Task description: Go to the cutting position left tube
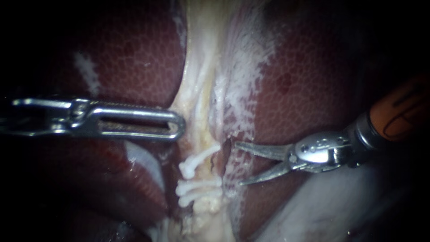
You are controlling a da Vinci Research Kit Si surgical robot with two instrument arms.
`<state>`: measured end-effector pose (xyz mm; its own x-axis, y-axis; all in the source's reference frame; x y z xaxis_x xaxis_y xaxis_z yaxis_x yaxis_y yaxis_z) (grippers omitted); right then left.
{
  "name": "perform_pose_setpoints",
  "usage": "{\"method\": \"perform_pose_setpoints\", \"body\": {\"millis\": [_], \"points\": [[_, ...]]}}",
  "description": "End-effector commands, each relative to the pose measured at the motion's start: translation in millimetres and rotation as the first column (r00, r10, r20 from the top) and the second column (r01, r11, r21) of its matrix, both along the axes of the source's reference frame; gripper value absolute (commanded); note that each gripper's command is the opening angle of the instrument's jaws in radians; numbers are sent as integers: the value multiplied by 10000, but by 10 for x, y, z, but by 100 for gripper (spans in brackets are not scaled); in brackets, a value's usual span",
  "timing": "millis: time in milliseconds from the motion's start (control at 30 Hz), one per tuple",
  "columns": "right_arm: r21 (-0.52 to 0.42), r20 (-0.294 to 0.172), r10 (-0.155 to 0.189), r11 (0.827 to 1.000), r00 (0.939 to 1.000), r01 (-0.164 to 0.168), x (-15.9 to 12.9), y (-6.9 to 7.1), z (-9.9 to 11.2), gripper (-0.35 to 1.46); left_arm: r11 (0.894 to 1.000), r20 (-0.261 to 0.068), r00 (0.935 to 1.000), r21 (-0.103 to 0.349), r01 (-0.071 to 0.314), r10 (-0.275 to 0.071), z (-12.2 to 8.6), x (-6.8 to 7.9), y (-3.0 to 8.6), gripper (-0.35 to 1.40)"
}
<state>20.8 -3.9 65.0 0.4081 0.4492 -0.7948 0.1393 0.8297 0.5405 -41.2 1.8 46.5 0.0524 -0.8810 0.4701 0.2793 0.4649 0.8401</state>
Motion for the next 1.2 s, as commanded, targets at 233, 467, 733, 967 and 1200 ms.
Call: {"method": "perform_pose_setpoints", "body": {"millis": [233,467,733,967,1200], "points": [[288,-86,-277,9992,9996,280,15,-7,3,130,10000,-15,10000,-2,28,-28,2,3,1,-35],[313,-85,-280,9991,9996,282,25,-11,6,130,10000,-14,10000,-1,27,-27,2,4,1,-35],[365,-150,-367,9986,9992,372,41,-10,9,130,10000,-15,10000,-1,27,-27,1,4,1,-35],[374,-313,-580,9975,9978,592,56,-8,13,130,10000,-15,10000,-3,25,-25,2,5,1,-35],[427,-328,-608,9971,9976,622,61,-8,14,125,10000,-14,10000,-9,21,-21,4,5,1,-35]]}}
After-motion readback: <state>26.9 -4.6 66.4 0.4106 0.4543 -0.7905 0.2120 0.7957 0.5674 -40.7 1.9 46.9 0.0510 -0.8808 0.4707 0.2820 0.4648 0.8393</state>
